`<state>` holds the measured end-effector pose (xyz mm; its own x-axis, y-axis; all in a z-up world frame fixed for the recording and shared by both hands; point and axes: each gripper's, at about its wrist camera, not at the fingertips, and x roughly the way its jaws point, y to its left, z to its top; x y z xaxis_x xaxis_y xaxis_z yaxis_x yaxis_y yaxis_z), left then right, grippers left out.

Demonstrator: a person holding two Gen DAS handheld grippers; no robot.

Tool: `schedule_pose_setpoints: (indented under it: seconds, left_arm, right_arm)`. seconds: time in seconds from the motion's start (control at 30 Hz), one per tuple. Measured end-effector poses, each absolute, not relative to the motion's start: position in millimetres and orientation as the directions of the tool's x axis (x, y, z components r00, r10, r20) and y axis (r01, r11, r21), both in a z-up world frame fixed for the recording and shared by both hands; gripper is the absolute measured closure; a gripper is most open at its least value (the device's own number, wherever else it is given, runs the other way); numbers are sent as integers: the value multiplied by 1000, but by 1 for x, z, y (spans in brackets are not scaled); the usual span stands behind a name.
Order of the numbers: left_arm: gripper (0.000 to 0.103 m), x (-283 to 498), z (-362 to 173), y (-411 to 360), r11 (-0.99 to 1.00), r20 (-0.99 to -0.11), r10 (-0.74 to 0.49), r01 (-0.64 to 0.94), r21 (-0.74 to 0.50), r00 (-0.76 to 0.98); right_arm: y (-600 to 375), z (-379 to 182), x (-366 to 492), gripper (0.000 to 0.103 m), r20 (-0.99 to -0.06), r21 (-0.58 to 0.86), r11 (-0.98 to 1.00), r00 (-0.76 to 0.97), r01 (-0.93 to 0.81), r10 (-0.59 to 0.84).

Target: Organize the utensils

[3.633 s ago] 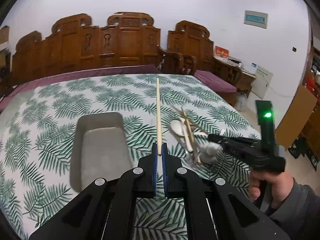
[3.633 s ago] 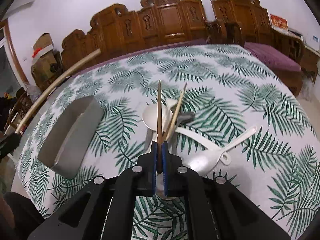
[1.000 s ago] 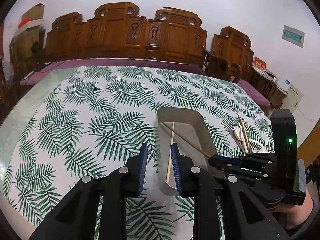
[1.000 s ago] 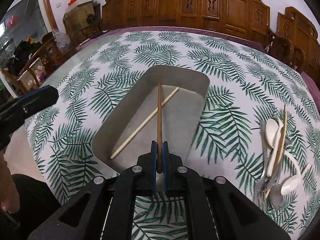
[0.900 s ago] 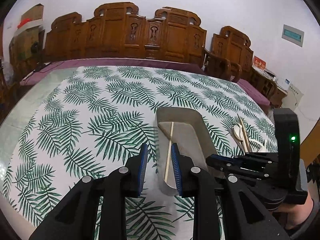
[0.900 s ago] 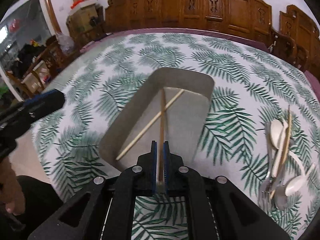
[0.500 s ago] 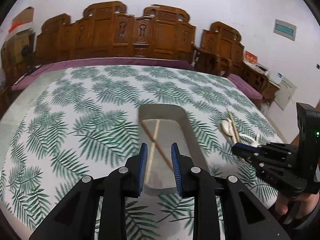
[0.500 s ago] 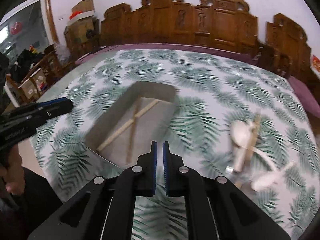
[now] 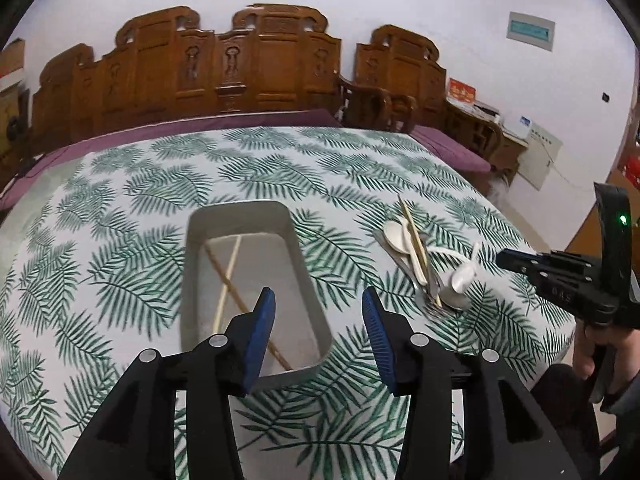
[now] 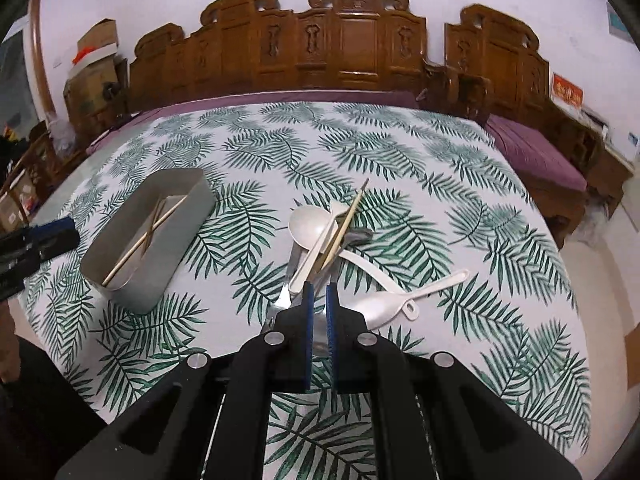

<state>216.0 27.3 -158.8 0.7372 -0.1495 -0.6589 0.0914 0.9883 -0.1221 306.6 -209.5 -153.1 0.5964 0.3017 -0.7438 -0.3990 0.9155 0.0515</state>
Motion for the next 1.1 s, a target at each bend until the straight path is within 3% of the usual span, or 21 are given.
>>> schedule_pose_setpoints:
  seconds: [0.1, 0.17, 0.37, 0.97, 1.1]
  left_arm:
    - [60, 217, -163, 19, 987, -665, -160, 103, -124, 730]
    - [59, 218, -165, 17, 986, -668, -167, 108, -129, 726]
    - [57, 218, -168, 10, 983, -672, -182, 122, -136, 718]
    - [57, 223, -178, -16, 974, -693, -226, 176, -144, 685]
    - [57, 224, -178, -18, 973, -696, -228, 180, -143, 681]
  right_arm:
    - [-201, -165, 312, 95, -758, 52, 912, 578, -408, 302]
    - [-195, -172, 315, 87, -765, 53, 908, 568, -416, 305]
    - [-180, -196, 340, 79, -790, 76, 916, 537, -395, 297]
    - [-198, -233, 420, 79, -817, 255, 941, 472, -222, 332]
    - [-197, -233, 421, 91, -813, 291, 930, 456, -223, 364]
